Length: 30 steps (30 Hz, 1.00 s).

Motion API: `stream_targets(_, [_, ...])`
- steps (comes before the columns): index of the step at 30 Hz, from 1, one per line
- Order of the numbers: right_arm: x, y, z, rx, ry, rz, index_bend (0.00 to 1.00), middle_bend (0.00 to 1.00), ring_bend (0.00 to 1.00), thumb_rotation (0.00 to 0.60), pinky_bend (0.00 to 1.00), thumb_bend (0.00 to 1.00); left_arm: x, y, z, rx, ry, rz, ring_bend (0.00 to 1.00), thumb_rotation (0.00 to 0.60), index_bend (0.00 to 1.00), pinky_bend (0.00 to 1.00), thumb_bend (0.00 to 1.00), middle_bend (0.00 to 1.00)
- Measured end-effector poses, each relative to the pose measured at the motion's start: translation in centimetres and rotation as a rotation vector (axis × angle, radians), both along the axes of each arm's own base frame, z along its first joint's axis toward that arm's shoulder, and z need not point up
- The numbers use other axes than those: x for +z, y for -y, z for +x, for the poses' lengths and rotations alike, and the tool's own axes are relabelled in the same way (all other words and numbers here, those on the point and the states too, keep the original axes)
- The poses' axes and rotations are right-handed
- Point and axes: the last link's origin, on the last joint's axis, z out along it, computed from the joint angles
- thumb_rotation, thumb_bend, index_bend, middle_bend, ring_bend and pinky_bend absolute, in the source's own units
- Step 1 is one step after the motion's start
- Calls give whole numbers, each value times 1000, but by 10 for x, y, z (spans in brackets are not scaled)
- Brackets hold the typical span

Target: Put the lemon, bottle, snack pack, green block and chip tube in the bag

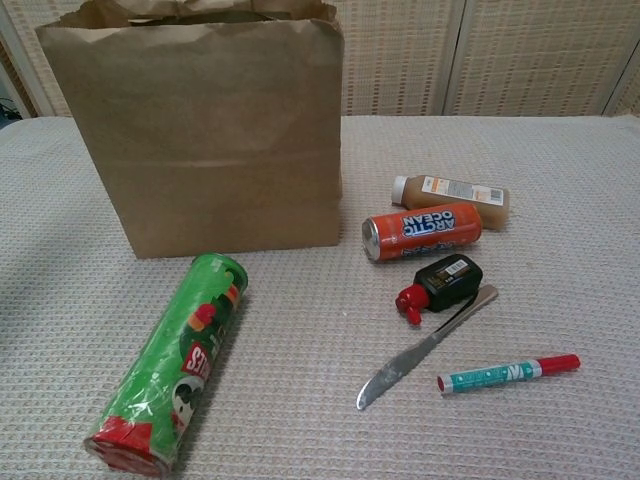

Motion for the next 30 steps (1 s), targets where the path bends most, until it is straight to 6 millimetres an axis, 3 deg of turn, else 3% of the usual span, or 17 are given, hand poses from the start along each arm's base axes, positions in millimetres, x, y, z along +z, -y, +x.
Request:
stream_targets(5, [-1, 0, 0, 1, -5, 2, 0, 0, 0, 600, 0, 26, -1, 17, -43, -26, -235, -45, 395, 600, 463, 465, 549, 406])
stream_targets(9, [-2, 0, 0, 0, -8, 8, 0, 0, 0, 600, 0, 26, -1, 26, -69, -131, -462, -89, 141, 600, 160, 197, 452, 141])
stream_targets(11, [-3, 0, 1, 2, -8, 7, 0, 0, 0, 600, 0, 26, -3, 30, -83, -215, -612, -127, 50, 600, 56, 114, 416, 50])
stream_targets(16, [-4, 0, 1, 8, -11, 7, 0, 0, 0, 600, 0, 26, -14, 42, -103, -520, -976, -229, 0, 600, 0, 25, 380, 0])
stream_targets(22, [-3, 1, 1, 6, -8, 0, 0, 0, 0, 600, 0, 26, -48, 62, -105, -936, -1198, -337, 0, 600, 0, 12, 380, 0])
stream_targets(30, [-2, 1, 0, -3, 8, 8, 0, 0, 0, 600, 0, 26, -83, 80, -81, -1186, -1187, -317, 0, 600, 0, 3, 375, 0])
